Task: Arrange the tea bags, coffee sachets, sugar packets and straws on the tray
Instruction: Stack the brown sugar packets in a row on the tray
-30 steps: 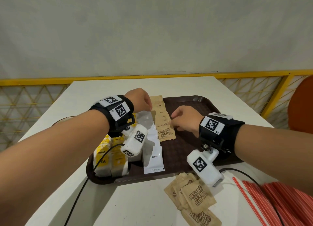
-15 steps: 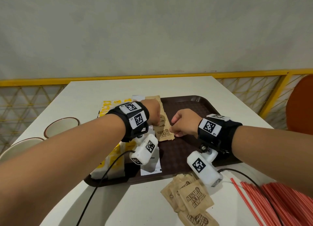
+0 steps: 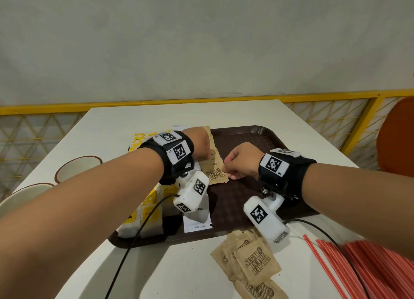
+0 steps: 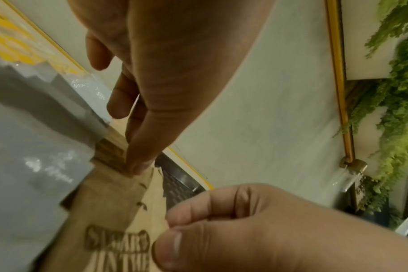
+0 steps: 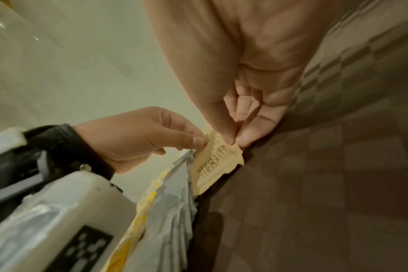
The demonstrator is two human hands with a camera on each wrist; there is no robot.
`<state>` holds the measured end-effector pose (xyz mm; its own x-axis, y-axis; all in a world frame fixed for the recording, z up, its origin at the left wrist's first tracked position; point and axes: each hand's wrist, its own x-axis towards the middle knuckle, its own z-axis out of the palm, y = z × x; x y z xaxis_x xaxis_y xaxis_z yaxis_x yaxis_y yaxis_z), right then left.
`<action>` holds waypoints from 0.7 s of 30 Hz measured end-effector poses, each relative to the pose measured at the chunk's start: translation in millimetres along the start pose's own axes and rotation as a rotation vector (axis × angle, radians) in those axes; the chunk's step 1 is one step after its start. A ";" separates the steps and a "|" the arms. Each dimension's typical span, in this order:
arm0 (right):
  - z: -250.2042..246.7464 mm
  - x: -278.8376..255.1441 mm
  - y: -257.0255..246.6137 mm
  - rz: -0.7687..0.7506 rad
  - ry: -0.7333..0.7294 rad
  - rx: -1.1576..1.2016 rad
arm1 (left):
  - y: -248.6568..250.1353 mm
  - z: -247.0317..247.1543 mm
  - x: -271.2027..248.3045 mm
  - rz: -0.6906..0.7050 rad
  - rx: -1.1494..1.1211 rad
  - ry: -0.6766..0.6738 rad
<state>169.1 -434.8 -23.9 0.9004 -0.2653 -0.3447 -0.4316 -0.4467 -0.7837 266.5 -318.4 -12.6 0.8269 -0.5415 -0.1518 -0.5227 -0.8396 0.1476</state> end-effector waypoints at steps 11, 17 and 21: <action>2.6 1.6 -8.3 0.077 -0.043 -0.078 | -3.9 -6.9 4.0 -0.064 0.038 -0.014; 2.1 1.1 -8.2 0.080 -0.044 -0.065 | -2.2 -6.0 5.1 -0.050 0.026 -0.061; 1.9 -0.6 -6.1 0.064 -0.049 -0.056 | -0.3 -4.5 7.1 -0.042 0.013 -0.069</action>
<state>171.3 -430.3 -19.9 0.8718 -0.2532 -0.4194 -0.4897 -0.4772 -0.7297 273.4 -321.8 -9.4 0.8319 -0.5075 -0.2247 -0.4912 -0.8617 0.1274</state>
